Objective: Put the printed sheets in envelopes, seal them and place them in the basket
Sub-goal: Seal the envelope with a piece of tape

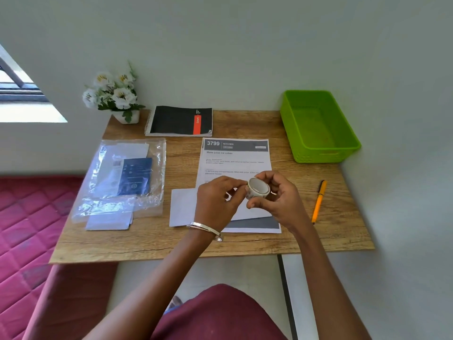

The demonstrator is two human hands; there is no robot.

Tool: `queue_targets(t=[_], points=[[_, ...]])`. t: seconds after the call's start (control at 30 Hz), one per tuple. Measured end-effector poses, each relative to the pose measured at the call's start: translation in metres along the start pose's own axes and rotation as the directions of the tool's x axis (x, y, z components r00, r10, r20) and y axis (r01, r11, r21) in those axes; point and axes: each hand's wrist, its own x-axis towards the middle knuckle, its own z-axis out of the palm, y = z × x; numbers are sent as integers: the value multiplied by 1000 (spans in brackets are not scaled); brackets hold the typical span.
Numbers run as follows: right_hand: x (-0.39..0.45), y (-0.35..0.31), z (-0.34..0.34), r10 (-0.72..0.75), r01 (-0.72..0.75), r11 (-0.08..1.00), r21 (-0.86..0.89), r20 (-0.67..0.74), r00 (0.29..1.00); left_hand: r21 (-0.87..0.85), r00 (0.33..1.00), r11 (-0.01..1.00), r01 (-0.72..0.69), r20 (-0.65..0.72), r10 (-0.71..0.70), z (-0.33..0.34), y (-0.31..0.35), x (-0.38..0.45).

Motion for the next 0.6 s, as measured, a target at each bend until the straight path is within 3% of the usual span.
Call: queue_targets(t=[0.13, 0.27, 0.4, 0.6], points=[[-2, -2, 10, -10, 9, 1000, -29, -23, 1000, -17, 998, 998, 60, -30, -60, -3, -1, -3], [-3, -3, 13, 8, -9, 999, -45, -39, 999, -150, 941, 930, 337, 80, -328, -6, -6, 0], [-2, -2, 5, 54, -55, 997, -55, -18, 998, -341, 816, 742, 578, 260, -516, -7, -10, 5], [-7, -3, -12, 140, -140, 989, 36, 6, 990, -492, 636, 416, 765, 474, -609, -4, -3, 9]])
